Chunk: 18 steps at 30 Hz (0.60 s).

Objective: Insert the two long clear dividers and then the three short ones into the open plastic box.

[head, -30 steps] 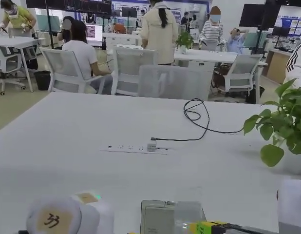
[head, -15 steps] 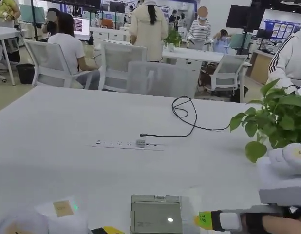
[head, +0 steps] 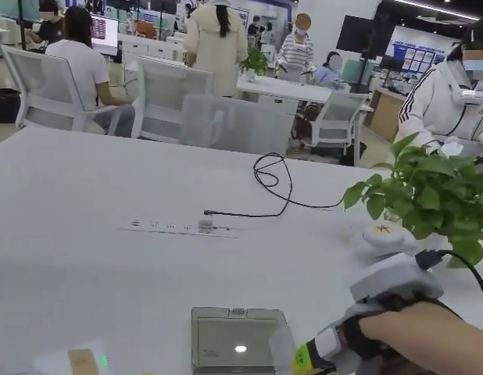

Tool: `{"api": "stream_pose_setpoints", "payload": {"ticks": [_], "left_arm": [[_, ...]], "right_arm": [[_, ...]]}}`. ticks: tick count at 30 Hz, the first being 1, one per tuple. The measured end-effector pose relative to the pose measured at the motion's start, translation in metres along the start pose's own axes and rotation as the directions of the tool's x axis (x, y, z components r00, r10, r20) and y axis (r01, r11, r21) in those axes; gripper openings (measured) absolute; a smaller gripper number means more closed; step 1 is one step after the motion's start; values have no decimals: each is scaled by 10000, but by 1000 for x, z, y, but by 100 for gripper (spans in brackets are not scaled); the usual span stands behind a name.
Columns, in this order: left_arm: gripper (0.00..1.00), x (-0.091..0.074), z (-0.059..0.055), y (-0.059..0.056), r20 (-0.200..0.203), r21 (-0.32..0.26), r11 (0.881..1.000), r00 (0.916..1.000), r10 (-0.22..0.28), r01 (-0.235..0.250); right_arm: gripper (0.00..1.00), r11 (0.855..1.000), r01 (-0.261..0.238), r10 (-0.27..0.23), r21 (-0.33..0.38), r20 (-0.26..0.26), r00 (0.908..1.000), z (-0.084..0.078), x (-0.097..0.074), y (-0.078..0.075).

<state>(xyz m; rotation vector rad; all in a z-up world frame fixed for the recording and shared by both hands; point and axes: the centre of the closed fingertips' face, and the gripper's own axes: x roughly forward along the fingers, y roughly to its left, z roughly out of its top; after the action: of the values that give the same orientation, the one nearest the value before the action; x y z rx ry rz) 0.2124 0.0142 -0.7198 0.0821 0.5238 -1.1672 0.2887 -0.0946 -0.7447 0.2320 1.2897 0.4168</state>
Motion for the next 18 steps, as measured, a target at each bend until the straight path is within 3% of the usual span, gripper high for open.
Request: {"api": "stream_pose_setpoints", "payload": {"ticks": [8,18], "left_arm": [[85,2,0,0,182,-81,9997,9995,-243,244],[85,4,1,2,383,-210,9991,9987,-349,357]], "right_arm": [[7,9974,521,-488,490,-657,9966,-8,17,-9],[7,9933,851,-777,786,-928,9927,-14,29,-16]]}}
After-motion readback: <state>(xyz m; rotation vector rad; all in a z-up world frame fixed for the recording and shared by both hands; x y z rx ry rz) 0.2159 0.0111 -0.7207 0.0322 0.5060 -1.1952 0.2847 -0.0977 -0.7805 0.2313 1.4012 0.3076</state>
